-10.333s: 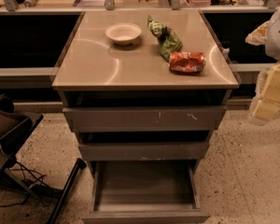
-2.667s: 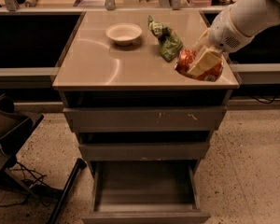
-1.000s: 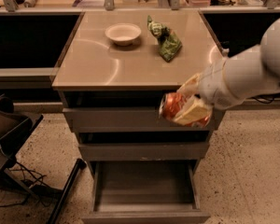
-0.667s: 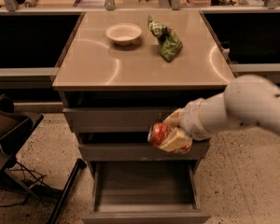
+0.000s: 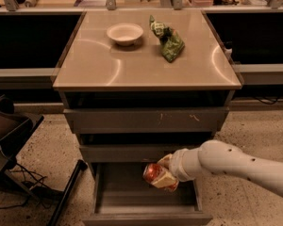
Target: Place coke can into bottom drawer
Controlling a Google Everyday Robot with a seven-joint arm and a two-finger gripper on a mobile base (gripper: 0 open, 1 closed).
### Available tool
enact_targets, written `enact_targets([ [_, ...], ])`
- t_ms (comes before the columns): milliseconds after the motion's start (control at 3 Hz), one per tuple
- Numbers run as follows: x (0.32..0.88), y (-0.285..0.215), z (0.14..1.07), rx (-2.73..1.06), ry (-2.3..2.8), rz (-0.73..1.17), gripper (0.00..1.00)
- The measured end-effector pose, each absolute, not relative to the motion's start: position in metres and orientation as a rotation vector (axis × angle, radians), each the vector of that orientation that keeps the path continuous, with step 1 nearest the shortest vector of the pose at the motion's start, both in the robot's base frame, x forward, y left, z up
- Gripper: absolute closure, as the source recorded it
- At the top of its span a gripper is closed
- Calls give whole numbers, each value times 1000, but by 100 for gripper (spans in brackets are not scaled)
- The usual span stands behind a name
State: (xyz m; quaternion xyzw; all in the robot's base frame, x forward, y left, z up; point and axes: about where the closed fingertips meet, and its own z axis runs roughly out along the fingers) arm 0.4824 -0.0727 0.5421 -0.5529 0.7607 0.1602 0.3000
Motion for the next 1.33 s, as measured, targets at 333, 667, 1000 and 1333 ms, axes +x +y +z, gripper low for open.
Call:
enact_targets([
  [333, 498, -71, 541, -1407, 1998, 389, 100],
  [667, 497, -68, 516, -1407, 2002, 404, 100],
  [1000, 521, -90, 473, -1353, 1982, 385, 100],
  [1333, 545, -112, 405, -1259, 2014, 404, 100],
])
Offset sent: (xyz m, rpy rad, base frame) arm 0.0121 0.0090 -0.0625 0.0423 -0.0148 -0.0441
